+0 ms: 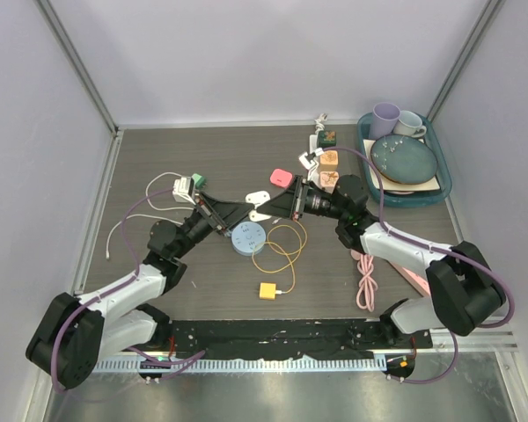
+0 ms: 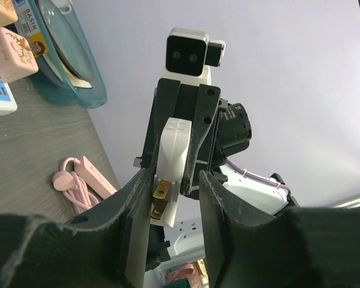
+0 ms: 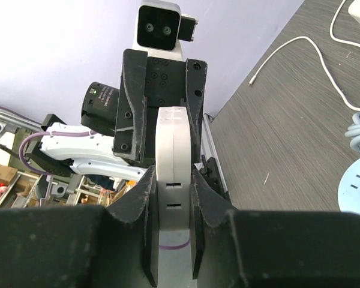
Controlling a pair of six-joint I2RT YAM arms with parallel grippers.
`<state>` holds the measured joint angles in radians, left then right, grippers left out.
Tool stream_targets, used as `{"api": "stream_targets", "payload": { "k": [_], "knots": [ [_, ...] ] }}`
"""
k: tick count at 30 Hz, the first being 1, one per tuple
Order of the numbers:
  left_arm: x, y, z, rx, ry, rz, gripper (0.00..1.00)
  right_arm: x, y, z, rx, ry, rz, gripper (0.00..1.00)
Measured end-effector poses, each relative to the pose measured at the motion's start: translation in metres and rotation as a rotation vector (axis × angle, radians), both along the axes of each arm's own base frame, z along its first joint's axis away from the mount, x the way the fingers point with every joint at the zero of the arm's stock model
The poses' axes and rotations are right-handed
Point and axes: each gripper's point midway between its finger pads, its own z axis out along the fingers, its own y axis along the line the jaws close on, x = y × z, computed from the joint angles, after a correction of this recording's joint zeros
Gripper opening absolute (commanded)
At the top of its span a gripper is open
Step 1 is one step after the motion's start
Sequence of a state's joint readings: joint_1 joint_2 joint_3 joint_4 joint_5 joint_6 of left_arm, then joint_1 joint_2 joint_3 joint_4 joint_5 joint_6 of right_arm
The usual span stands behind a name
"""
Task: Insert the plug
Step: Adjust the plug.
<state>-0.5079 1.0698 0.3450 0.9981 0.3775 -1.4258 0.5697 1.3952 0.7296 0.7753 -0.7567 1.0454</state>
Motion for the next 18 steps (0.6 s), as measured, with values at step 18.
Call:
{"api": "stream_targets", "payload": {
  "k": [18],
  "knots": [
    [0.001,-0.002,-0.016,0.071,-0.023,0.005,0.0,0.0,-0.003,-0.011,-0.048,0.041,-0.013,0.22]
  ]
}}
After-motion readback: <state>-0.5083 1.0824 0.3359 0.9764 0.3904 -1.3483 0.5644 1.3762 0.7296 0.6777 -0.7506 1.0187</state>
